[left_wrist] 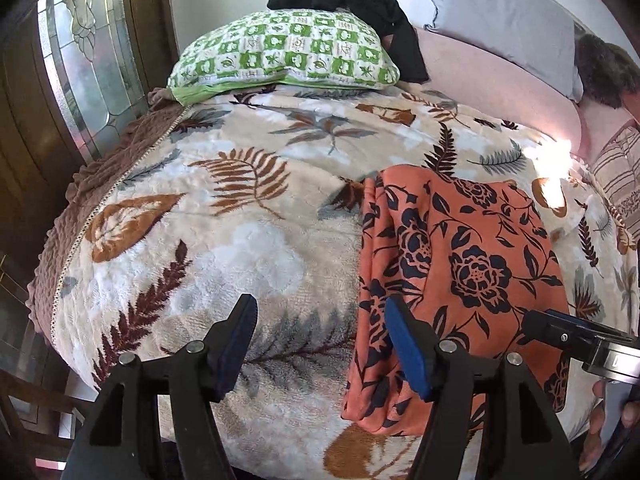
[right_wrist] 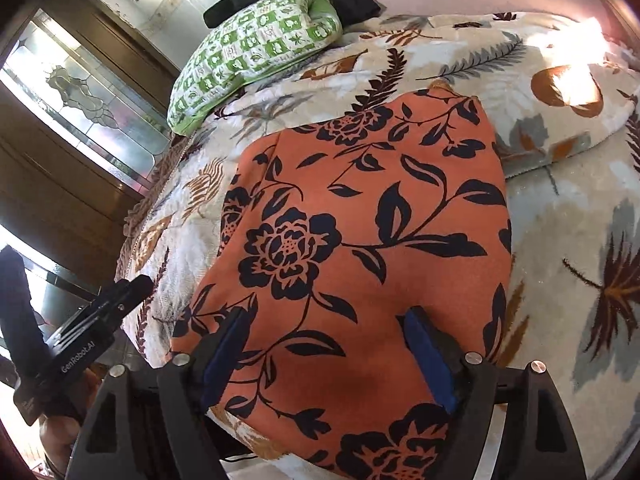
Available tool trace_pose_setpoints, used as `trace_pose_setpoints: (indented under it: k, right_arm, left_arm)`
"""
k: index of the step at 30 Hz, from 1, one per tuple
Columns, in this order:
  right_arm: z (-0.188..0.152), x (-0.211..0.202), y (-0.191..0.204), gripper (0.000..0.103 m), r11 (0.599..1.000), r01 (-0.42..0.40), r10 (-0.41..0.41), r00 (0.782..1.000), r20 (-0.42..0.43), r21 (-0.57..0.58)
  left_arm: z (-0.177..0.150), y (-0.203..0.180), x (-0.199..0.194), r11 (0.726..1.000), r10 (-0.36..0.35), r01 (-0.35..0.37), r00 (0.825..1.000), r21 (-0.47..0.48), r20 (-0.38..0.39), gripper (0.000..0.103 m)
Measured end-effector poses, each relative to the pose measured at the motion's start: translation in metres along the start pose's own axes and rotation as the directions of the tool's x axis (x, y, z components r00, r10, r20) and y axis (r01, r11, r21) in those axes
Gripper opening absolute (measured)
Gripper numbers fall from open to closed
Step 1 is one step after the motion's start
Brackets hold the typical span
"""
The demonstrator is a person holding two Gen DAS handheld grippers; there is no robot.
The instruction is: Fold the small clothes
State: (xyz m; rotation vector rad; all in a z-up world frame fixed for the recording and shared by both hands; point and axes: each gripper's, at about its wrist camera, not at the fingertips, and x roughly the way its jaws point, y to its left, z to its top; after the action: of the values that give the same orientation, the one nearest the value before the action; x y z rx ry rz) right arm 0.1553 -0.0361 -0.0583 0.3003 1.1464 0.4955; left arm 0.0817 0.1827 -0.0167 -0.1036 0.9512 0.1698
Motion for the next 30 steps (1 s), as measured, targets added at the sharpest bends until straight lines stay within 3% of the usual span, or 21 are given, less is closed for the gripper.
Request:
trace_pose_setpoints:
  k: [6, 10, 13, 16, 18, 19, 22, 23, 24, 26, 30]
  right_arm:
    - [0.002, 0.004, 0.006, 0.084, 1.000, 0.015, -0.015, 1.000, -0.013, -0.025]
    - [0.014, -0.015, 0.006, 0.084, 0.998, -0.063, 0.061, 0.995, 0.077, 0.016]
    - [0.027, -0.007, 0.001, 0.084, 0.998, -0.048, 0.045, 0.997, 0.065, 0.035]
    - [0.028, 0.018, -0.009, 0.084, 0.996, -0.056, 0.058, 0.998, -0.025, 0.067]
    - [0.026, 0.019, -0.011, 0.084, 0.996, -0.067, 0.067, 0.998, -0.010, 0.058]
    - [0.025, 0.018, -0.011, 0.086, 0.995, -0.078, 0.078, 0.997, -0.005, 0.057]
    - [0.025, 0.019, -0.012, 0.087, 0.995, -0.085, 0.085, 0.996, -0.009, 0.044]
    - [0.025, 0.018, -0.013, 0.087, 0.995, -0.088, 0.089, 0.996, -0.011, 0.042]
    - [0.025, 0.017, -0.013, 0.087, 0.995, -0.093, 0.093, 0.996, -0.012, 0.042]
    - [0.024, 0.017, -0.015, 0.087, 0.992, -0.122, 0.123, 0.992, -0.019, 0.042]
    - [0.024, 0.017, -0.015, 0.087, 0.991, -0.126, 0.127, 0.991, -0.033, 0.037]
  left_arm:
    - [-0.004, 0.014, 0.019, 0.989, -0.120, 0.112, 0.989, -0.094, -0.083, 0.067]
    - [-0.003, 0.018, 0.029, 0.991, -0.102, 0.091, 0.988, -0.100, -0.119, 0.067]
    - [0.010, 0.018, 0.035, 0.983, -0.161, 0.147, 0.979, -0.113, -0.126, 0.071]
    - [0.033, 0.022, 0.053, 0.927, -0.347, 0.316, 0.927, -0.200, -0.144, 0.080]
    - [0.050, 0.017, 0.072, 0.876, -0.461, 0.417, 0.872, -0.243, -0.166, 0.080]
    - [0.057, 0.013, 0.081, 0.870, -0.473, 0.426, 0.863, -0.250, -0.175, 0.080]
    - [0.077, -0.001, 0.112, 0.869, -0.484, 0.445, 0.856, -0.215, -0.183, 0.075]
    - [0.080, -0.003, 0.127, 0.883, -0.459, 0.418, 0.863, -0.213, -0.209, 0.060]
    - [0.080, -0.006, 0.144, 0.904, -0.421, 0.377, 0.868, -0.201, -0.263, 0.030]
    - [0.077, -0.002, 0.156, 0.893, -0.437, 0.381, 0.860, -0.239, -0.264, 0.031]
    - [0.070, -0.013, 0.141, 0.922, -0.384, 0.359, 0.899, -0.147, -0.213, 0.033]
